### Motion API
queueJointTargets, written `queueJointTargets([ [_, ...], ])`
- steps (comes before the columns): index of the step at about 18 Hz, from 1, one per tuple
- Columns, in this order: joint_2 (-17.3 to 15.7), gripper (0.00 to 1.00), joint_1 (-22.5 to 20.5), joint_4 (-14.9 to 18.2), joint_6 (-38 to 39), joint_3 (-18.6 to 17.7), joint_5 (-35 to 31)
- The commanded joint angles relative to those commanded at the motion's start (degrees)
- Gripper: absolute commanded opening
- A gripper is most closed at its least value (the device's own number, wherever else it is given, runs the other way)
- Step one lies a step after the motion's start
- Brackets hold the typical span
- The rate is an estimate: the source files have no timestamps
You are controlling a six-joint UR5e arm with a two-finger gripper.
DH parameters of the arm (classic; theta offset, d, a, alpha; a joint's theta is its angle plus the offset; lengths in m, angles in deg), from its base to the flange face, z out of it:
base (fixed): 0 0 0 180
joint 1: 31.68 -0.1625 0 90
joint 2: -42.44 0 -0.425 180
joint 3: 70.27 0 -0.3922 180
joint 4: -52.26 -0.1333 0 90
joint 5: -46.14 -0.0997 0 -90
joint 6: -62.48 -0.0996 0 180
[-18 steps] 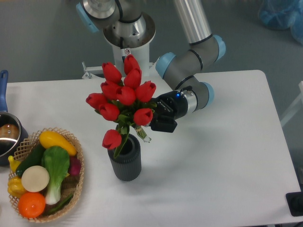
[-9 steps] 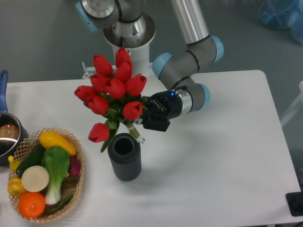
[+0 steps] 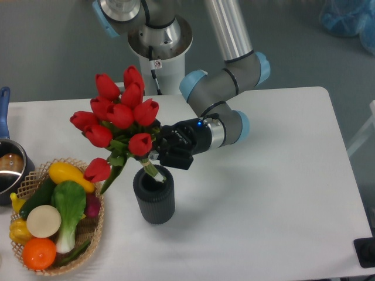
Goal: Insert the flowers into the vase
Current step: 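Lower the tulip stems into the black vase opening, then push the tulip stems further down into the vase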
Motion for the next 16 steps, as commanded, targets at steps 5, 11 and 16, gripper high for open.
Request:
queueJointTargets([
  [5, 0.2, 0.25, 0.0, 0.0, -0.5, -1.1, 1.0],
  [11, 0.0, 0.25, -0.3, -0.1, -1.7, -3.1, 1.1],
  [16, 0.0, 0.25, -0.6, -0.2, -3.6, -4.6, 1.2],
])
